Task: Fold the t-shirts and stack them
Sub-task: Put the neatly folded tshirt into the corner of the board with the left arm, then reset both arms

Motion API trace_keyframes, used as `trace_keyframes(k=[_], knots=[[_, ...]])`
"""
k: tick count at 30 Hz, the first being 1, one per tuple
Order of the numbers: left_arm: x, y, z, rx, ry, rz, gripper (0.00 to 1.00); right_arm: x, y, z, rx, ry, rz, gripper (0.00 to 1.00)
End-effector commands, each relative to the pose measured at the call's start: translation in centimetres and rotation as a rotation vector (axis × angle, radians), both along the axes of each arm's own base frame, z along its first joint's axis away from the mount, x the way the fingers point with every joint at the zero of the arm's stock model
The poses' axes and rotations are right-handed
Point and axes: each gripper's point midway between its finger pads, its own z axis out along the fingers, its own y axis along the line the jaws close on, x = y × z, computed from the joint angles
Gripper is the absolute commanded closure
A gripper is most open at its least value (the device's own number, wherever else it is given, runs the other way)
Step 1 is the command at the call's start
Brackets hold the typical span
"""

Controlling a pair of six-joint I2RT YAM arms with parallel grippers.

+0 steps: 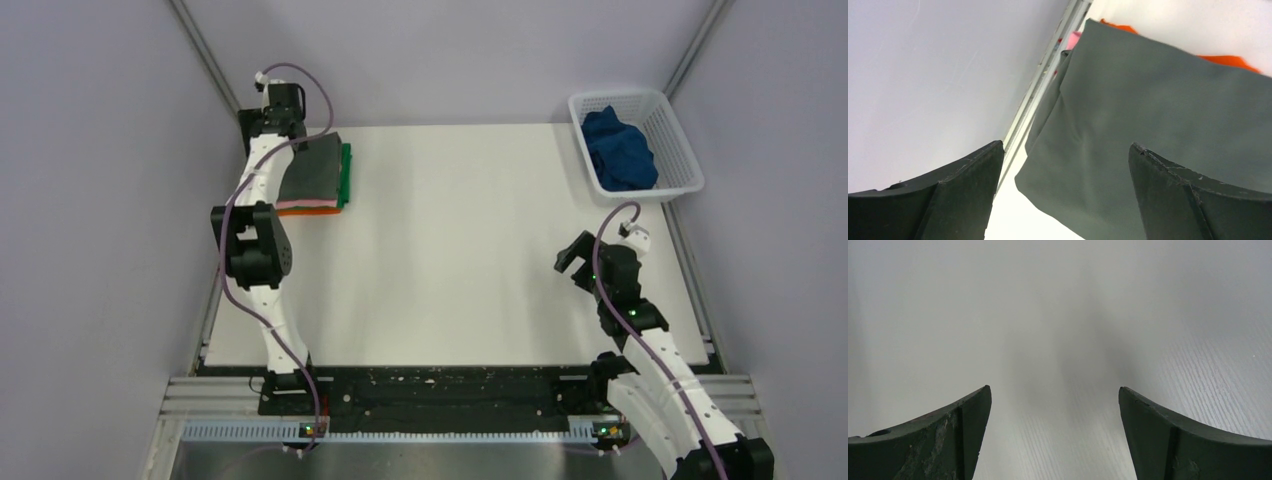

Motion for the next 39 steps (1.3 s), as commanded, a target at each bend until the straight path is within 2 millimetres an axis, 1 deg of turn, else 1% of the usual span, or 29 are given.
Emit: trace_keyframes(k=[1, 5, 8, 10, 12, 13, 14, 15, 17, 18, 20, 21, 23, 24, 25, 27, 28, 30, 32, 33, 35, 37, 39], knots=[[0.4, -1.8, 5.8, -0.094, -0.183, -0.059, 0.01, 0.9, -0.3, 2.6, -0.003, -0.071, -0.016, 0.04], [1.0, -2.9, 4.4, -0.143, -0.162, -0.102, 0.01, 0.9, -0.3, 2.5, -0.004, -0.069, -0.015, 0.04], [1.6, -4.4, 2.9, -0.198, -0.130, -0.176, 0.01, 1.0, -0.3, 2.3, -0.001, -0.070, -0.015, 0.04], [1.7, -5.3, 2.3, -0.242, -0.127, -0.200, 0.01, 1.0, -0.2, 2.3, -0.002, -0.064, -0.013, 0.04], [1.5, -6.6, 2.5, -0.312, -0.152, -0.232, 0.01, 1.1, 0.2, 2.1, 0.006, -0.053, 0.007, 0.04], [1.3, -7.7, 3.0, -0.366, -0.176, -0.266, 0.01, 1.2, 0.3, 2.2, 0.010, -0.052, 0.015, 0.04], [1.1, -9.0, 3.6, -0.420, -0.212, -0.310, 0.01, 1.2, 0.5, 2.1, 0.014, -0.048, 0.023, 0.03], [0.9, -10.7, 4.7, -0.479, -0.265, -0.366, 0.01, 1.1, 0.6, 2.0, 0.016, -0.044, 0.029, 0.02], [-0.4, -14.1, 6.6, -0.604, -0.373, -0.453, 0.01, 1.1, 0.7, 1.8, 0.019, -0.036, 0.036, 0.01], [-1.5, -15.2, 7.6, -0.641, -0.425, -0.475, 0.01, 1.0, 0.7, 1.6, 0.018, -0.030, 0.035, 0.01], [-4.0, -18.1, 9.0, -0.704, -0.508, -0.516, 0.01, 0.7, 0.4, 1.1, 0.012, -0.010, 0.014, 0.01], [-6.1, -19.9, 9.9, -0.736, -0.542, -0.552, 0.01, 0.6, 0.3, 0.9, 0.013, 0.000, 0.006, 0.01], [-9.3, -22.8, 9.5, -0.759, -0.595, -0.597, 0.01, 0.5, 0.4, 1.1, 0.010, 0.004, 0.021, 0.01], [-11.3, -24.3, 8.2, -0.743, -0.582, -0.606, 0.01, 0.5, 0.6, 1.2, 0.009, 0.003, 0.036, 0.01], [-13.3, -25.4, 5.7, -0.714, -0.544, -0.604, 0.01, 0.4, 0.7, 1.4, 0.006, 0.005, 0.048, 0.01], [-17.4, -27.6, 3.0, -0.680, -0.495, -0.619, 0.01, 0.1, 0.8, 1.4, 0.002, 0.017, 0.056, 0.01], [-19.2, -28.2, 1.4, -0.691, -0.466, -0.621, 0.01, 0.0, 0.7, 1.4, 0.001, 0.023, 0.053, 0.01], [-22.1, -28.6, -1.4, -0.744, -0.428, -0.608, 0.01, -0.2, 0.6, 1.4, 0.003, 0.030, 0.047, 0.01], [-24.1, -28.0, -3.7, -0.774, -0.402, -0.587, 0.01, -0.4, 0.7, 1.2, 0.021, 0.034, 0.037, 0.01], [-25.0, -27.2, -4.8, -0.763, -0.376, -0.553, 0.01, -0.5, 0.7, 1.1, 0.025, 0.037, 0.034, 0.01], [-26.1, -25.0, -6.3, -0.708, -0.345, -0.473, 0.01, -0.9, 0.5, 0.6, 0.016, 0.052, 0.028, 0.01], [-27.0, -23.8, -6.5, -0.678, -0.333, -0.441, 0.01, -1.2, 0.0, 0.2, -0.002, 0.065, 0.012, 0.01], [-27.6, -23.3, -6.0, -0.683, -0.348, -0.435, 0.01, -1.3, -0.2, 0.3, -0.006, 0.060, 0.005, 0.01]])
